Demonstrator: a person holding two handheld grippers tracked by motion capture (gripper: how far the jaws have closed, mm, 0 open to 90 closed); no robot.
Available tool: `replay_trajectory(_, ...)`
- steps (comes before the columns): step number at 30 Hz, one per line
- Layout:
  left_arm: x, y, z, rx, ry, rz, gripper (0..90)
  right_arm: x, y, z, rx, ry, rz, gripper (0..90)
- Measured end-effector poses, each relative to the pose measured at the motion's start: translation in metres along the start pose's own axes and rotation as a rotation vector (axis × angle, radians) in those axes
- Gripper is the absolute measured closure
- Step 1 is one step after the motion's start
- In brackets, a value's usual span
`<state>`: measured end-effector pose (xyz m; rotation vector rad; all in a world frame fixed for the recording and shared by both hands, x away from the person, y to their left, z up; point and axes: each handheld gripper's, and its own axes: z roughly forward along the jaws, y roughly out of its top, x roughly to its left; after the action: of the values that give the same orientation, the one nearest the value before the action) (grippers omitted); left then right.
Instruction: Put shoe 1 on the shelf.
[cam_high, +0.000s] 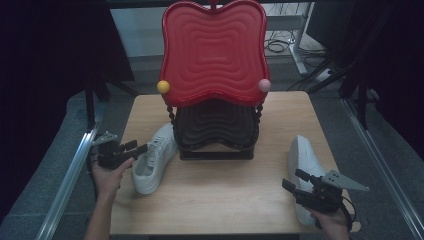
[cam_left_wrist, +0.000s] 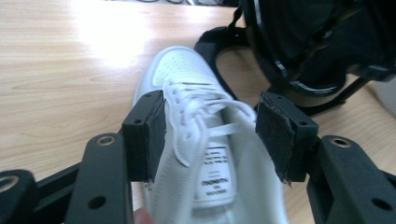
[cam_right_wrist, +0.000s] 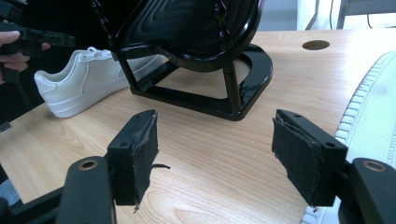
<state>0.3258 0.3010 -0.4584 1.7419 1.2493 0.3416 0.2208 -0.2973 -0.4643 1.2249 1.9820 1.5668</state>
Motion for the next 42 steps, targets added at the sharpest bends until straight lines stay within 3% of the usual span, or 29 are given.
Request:
replay_trajectory(3,0.004,-0.002,0.003,0.014,0.009,0.009,44.3,-0.001,0.0,0.001,0.0,0.003,0.004,31.1)
replay_trajectory(8,0.004,-0.007,0.011,0.053,0.016,0.057,45.2,-0.001,-0.001,0.002,0.006,-0.004,0.006,31.2)
replay_trajectory(11,0.006,-0.011,0.016,0.072,0.026,0.053,46.5,-0.001,-0.001,0.003,0.004,0.002,0.003,31.2)
replay_trajectory(16,0.007,-0.016,0.028,0.105,0.052,0.078,48.9,-0.002,-0.001,0.002,0.005,-0.002,0.007,31.2)
replay_trajectory(21,0.009,-0.018,0.036,0.101,0.078,0.08,51.9,-0.002,-0.001,0.002,0.002,-0.006,0.006,31.2)
replay_trajectory(24,0.008,-0.02,0.039,0.092,0.068,0.086,62.8,-0.003,-0.001,0.001,0.002,-0.009,0.008,31.2)
replay_trajectory(27,0.004,-0.019,0.038,0.073,0.115,0.104,77.9,-0.003,-0.001,0.0,0.003,-0.014,0.013,31.2)
replay_trajectory(29,0.002,-0.019,0.038,0.063,0.139,0.12,81.1,-0.004,-0.001,0.0,0.003,-0.014,0.015,31.3)
replay_trajectory(32,0.003,-0.021,0.037,0.03,0.133,0.085,82.7,-0.004,-0.001,0.0,0.001,-0.017,0.019,31.3)
replay_trajectory(36,0.007,-0.021,0.029,-0.049,0.109,0.007,83.0,-0.004,-0.001,-0.001,-0.001,-0.019,0.017,31.3)
replay_trajectory(40,0.011,-0.02,0.013,-0.152,0.075,-0.074,82.8,-0.004,-0.001,0.0,-0.002,-0.02,0.021,31.3)
replay_trajectory(42,0.013,-0.019,0.002,-0.224,0.041,-0.135,82.8,-0.004,-0.001,0.0,-0.002,-0.02,0.02,31.2)
